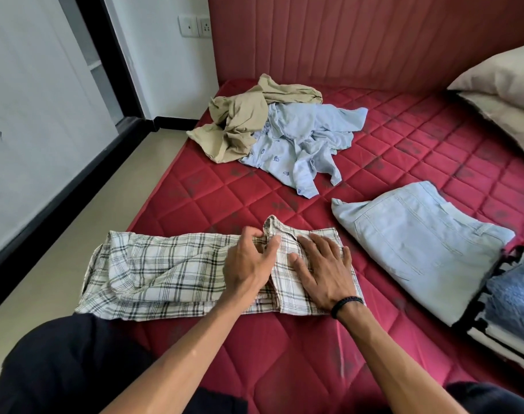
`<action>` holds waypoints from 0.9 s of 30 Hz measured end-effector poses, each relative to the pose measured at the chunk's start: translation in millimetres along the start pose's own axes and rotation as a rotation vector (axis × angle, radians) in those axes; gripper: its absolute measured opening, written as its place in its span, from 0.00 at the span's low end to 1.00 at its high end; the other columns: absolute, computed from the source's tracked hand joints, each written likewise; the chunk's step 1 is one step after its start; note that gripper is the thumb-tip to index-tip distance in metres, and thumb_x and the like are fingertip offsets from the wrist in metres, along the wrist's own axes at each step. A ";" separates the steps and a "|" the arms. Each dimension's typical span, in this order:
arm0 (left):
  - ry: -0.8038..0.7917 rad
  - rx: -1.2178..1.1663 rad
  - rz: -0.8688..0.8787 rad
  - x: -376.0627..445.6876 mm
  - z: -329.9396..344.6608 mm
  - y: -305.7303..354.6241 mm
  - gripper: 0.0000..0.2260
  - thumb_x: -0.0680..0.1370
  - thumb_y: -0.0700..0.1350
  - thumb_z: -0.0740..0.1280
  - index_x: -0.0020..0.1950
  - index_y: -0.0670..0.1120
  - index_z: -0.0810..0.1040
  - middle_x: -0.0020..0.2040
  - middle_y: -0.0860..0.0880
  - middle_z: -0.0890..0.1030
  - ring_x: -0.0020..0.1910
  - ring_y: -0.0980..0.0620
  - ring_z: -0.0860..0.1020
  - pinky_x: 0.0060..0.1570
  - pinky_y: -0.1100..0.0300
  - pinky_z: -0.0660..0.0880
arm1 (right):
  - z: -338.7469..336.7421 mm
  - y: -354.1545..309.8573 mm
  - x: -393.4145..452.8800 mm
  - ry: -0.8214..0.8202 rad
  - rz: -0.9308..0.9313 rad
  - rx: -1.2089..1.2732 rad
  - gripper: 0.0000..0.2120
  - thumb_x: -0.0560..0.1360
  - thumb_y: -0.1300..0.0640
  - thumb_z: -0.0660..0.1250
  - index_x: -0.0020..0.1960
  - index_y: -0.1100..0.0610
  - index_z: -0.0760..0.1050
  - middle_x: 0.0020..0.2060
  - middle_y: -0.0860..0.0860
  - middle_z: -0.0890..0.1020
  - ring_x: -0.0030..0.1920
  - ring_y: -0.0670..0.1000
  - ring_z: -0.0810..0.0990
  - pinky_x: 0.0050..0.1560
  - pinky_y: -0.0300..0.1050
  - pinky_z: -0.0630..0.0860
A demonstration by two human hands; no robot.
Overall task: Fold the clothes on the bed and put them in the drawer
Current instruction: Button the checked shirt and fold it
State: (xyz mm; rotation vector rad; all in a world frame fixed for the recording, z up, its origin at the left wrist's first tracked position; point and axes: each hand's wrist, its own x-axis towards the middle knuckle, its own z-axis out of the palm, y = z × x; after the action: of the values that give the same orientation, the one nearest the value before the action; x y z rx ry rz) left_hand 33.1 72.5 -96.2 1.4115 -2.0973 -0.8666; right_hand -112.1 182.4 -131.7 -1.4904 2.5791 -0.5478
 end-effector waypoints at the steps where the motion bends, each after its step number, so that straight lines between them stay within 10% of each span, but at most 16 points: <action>1: 0.048 0.016 0.032 3.1 -3.5 1.7 0.21 0.78 0.70 0.62 0.57 0.54 0.76 0.40 0.53 0.79 0.36 0.53 0.78 0.30 0.60 0.70 | -3.1 -1.4 3.1 0.060 -0.011 0.043 0.26 0.81 0.32 0.47 0.72 0.40 0.69 0.71 0.45 0.73 0.74 0.53 0.67 0.76 0.65 0.56; 7: -0.047 -0.027 -0.134 36.4 -18.4 30.9 0.28 0.76 0.71 0.65 0.30 0.48 0.72 0.27 0.54 0.75 0.28 0.53 0.76 0.29 0.63 0.66 | -19.1 -8.2 27.2 0.138 -0.081 0.242 0.15 0.71 0.51 0.62 0.53 0.50 0.84 0.48 0.49 0.82 0.53 0.55 0.78 0.60 0.58 0.74; 17: -0.117 -0.015 -0.173 33.4 -20.6 35.6 0.14 0.75 0.61 0.75 0.45 0.50 0.84 0.33 0.54 0.84 0.31 0.56 0.83 0.30 0.63 0.76 | -53.7 -5.5 37.2 0.170 0.081 0.875 0.05 0.74 0.65 0.65 0.40 0.60 0.77 0.29 0.44 0.77 0.30 0.44 0.72 0.32 0.40 0.70; 22: -0.292 -0.073 -0.244 6.9 -21.3 22.9 0.09 0.77 0.53 0.74 0.43 0.49 0.85 0.26 0.52 0.82 0.22 0.59 0.76 0.27 0.67 0.68 | -43.1 -12.5 40.5 0.230 0.056 0.885 0.05 0.77 0.62 0.67 0.44 0.55 0.78 0.35 0.46 0.81 0.35 0.45 0.76 0.37 0.43 0.74; 27: -0.387 -0.096 -0.267 0.2 -22.5 12.3 0.07 0.75 0.47 0.74 0.39 0.47 0.86 0.30 0.48 0.84 0.29 0.53 0.79 0.34 0.59 0.76 | 2.9 -8.4 37.3 0.177 -0.077 0.371 0.09 0.79 0.47 0.67 0.51 0.53 0.79 0.46 0.49 0.81 0.48 0.51 0.78 0.51 0.52 0.76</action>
State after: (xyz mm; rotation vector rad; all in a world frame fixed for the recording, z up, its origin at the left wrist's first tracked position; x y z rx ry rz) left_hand 40.5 70.3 -71.7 1.5969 -2.1252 -1.4264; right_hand -123.5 145.9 -128.3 -1.4706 2.3687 -1.1431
